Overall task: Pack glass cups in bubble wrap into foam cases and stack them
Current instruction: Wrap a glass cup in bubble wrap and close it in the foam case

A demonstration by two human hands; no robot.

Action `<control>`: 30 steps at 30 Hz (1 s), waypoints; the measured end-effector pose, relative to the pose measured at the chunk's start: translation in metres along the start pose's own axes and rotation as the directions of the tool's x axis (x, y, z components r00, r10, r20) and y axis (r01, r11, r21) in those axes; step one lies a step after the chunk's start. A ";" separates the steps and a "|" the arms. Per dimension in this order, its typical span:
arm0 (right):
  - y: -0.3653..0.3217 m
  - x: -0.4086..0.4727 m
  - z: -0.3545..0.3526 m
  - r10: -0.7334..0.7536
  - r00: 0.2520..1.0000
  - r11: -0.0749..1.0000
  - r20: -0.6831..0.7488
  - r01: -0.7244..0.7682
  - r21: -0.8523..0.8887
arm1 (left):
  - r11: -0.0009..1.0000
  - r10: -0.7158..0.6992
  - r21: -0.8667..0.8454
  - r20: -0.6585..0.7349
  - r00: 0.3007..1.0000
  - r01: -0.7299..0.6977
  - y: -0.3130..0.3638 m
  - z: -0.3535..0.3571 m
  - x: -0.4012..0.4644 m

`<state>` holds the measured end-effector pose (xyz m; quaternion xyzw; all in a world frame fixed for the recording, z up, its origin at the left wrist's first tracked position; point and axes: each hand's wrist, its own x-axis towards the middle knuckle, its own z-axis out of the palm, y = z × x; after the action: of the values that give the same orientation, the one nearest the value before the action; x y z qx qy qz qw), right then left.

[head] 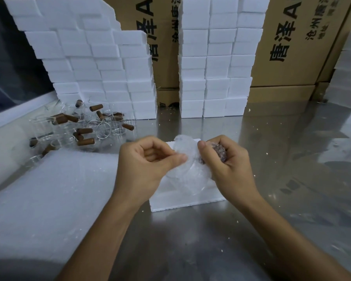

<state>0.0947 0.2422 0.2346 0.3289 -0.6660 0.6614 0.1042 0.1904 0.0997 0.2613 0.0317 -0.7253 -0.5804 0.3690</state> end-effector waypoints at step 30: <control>-0.020 -0.006 -0.012 0.574 0.751 0.506 0.327 -0.639 0.579 | 0.963 0.226 0.183 -0.155 0.962 -0.197 -0.019 0.017 -0.009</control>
<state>0.1070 0.2571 0.2483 0.1193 -0.4635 0.8294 -0.2881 0.1797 0.1113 0.2394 0.0351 -0.7351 -0.4701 0.4872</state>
